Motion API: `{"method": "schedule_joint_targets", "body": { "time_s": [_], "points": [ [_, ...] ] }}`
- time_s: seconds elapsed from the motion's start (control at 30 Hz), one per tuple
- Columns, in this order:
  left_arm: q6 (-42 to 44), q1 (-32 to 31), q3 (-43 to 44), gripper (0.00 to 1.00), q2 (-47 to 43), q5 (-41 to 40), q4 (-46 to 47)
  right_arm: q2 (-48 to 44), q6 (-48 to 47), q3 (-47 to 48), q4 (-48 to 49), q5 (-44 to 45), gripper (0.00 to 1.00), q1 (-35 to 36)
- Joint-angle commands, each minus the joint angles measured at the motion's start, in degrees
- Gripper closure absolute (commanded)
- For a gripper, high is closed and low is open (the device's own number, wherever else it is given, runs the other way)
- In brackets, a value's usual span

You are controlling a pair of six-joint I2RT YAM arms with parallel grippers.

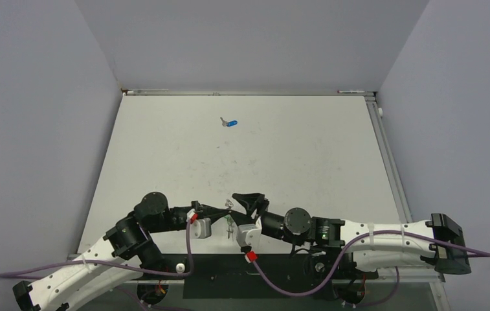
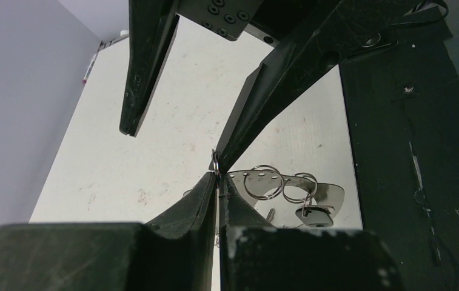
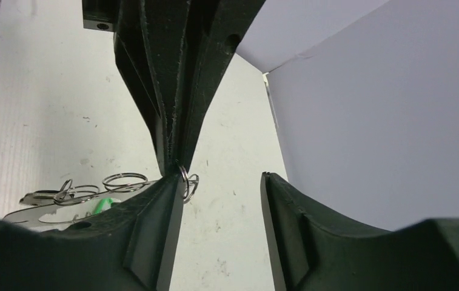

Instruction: Put the keys on the keyring

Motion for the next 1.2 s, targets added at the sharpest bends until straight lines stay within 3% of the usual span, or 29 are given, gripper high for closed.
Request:
{"method": "schedule_joint_targets", "body": {
  "time_s": [0.0, 0.27, 0.6, 0.93, 1.17],
  "points": [
    [-1.14, -0.08, 1.02, 1.0, -0.88, 1.5, 4.64, -2.65, 1.84, -1.34, 4.39, -0.75, 0.49, -0.37],
    [-1.32, 0.09, 0.5, 1.0, -2.43, 1.65, 5.13, -4.31, 4.44, -2.42, 1.12, -3.17, 0.5, -1.54],
    [-1.76, 0.16, -0.03, 1.0, -3.08, 2.38, 5.75, -3.61, 5.58, -2.74, 2.63, -6.65, 0.64, -3.97],
    [-2.25, 0.52, -0.12, 1.0, -3.46, 1.72, 6.24, -6.17, 8.45, -0.45, -3.35, -11.95, 0.62, -4.01],
    [-3.14, 0.95, -0.47, 1.0, -4.04, 2.79, 7.41, -5.73, 9.76, -0.91, -2.28, -13.72, 0.62, -5.11]
  ]
}}
